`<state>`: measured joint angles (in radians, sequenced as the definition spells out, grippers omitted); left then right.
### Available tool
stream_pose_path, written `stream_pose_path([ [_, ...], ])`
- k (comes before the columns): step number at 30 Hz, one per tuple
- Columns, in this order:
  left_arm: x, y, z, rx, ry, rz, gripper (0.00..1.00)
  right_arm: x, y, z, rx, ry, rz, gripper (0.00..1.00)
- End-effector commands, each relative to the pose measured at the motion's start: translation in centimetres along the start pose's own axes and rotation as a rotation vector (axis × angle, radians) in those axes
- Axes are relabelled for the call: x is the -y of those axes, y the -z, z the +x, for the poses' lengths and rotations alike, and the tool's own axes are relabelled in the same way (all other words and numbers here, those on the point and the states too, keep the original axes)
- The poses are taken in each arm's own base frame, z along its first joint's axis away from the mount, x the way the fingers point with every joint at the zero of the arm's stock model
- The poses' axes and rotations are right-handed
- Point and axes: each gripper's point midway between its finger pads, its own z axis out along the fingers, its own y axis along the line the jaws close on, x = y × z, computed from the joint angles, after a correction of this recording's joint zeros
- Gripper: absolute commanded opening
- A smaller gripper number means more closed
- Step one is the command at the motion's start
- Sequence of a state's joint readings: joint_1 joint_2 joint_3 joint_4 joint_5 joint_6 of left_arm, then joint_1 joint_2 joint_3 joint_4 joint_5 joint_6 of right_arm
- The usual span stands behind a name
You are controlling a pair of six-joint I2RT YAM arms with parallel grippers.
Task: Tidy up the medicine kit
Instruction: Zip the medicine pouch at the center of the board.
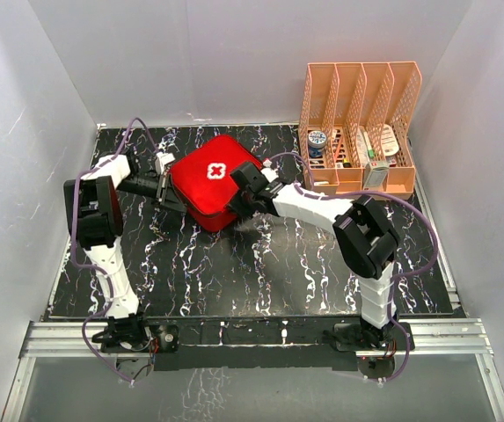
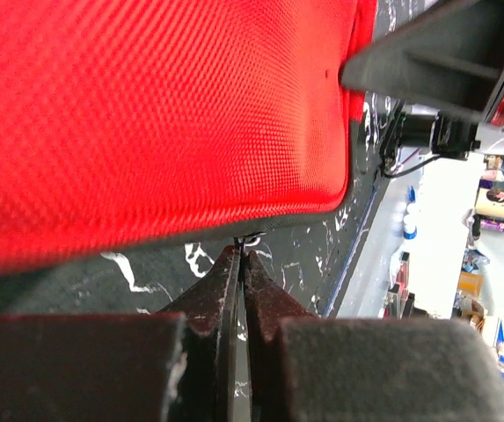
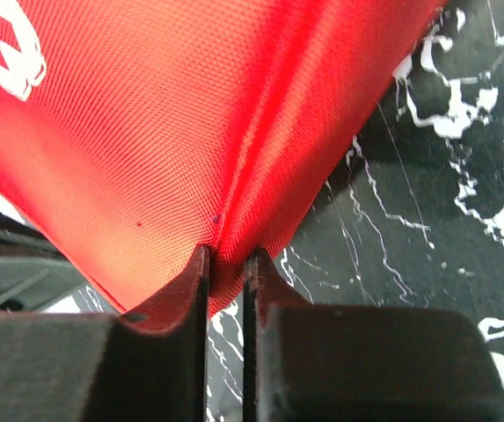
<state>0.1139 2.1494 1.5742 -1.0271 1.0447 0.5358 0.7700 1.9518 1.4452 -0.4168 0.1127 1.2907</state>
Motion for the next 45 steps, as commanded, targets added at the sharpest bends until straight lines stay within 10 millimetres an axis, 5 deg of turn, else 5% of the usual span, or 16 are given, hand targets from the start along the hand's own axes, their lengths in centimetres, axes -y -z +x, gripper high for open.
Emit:
stream_pose_path([
  [1, 1.2, 0.9, 2.4, -0.05, -0.056, -0.04, 0.0, -1.7, -1.0, -0.7, 0.018, 0.086, -0.046, 0.0],
  [11, 4.0, 0.8, 6.7, -0.142, -0.056, 0.046, 0.0, -1.7, -1.9, -4.4, 0.104, 0.078, -0.042, 0.0],
  [18, 4.6, -0.5, 6.8, -0.157, -0.048, 0.055, 0.0, -5.1, -4.8, -8.4, 0.148, 0.116, -0.116, 0.0],
  [23, 2.9, -0.9, 5.4, -0.138, -0.025, -0.003, 0.0, -5.5, -6.4, -10.3, 0.166, 0.11, -0.113, 0.0],
  [30, 0.5, 1.7, 3.7, -0.075, -0.012, -0.072, 0.0, -2.9, -4.9, -13.1, 0.213, 0.067, -0.084, 0.0],
  [45, -3.8, 6.5, 0.7, 0.031, 0.027, -0.178, 0.0, -1.6, -4.9, -13.8, 0.212, 0.074, -0.076, 0.0],
])
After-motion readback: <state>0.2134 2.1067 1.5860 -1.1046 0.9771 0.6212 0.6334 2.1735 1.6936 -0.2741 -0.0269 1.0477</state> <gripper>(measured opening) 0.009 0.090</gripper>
